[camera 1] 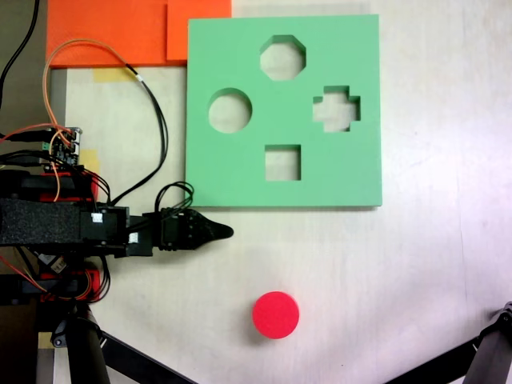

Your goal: Put the cylinder block into the corresponding hole

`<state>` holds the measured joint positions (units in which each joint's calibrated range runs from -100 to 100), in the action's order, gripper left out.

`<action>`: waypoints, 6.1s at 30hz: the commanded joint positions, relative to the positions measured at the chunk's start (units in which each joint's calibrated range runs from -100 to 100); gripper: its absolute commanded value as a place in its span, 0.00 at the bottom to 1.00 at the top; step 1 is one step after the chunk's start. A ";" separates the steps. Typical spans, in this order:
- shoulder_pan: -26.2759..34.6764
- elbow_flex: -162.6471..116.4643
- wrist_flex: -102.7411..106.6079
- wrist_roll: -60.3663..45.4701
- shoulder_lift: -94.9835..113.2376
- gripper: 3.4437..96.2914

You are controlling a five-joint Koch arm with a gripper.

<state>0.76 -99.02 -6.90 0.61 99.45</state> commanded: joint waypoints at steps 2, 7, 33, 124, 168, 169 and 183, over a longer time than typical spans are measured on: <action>0.00 -0.98 4.64 1.22 0.55 0.52; 0.00 -0.98 4.64 1.22 0.55 0.52; -1.86 -0.98 -41.58 41.61 0.55 0.52; -11.14 31.52 -87.80 53.38 -79.90 0.27; 25.45 32.82 -56.99 49.77 -54.76 0.28; 25.54 32.42 -56.99 49.77 -54.76 0.28; 26.57 29.83 -60.65 50.01 -59.79 0.28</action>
<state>26.79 -70.31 -59.77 50.96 39.12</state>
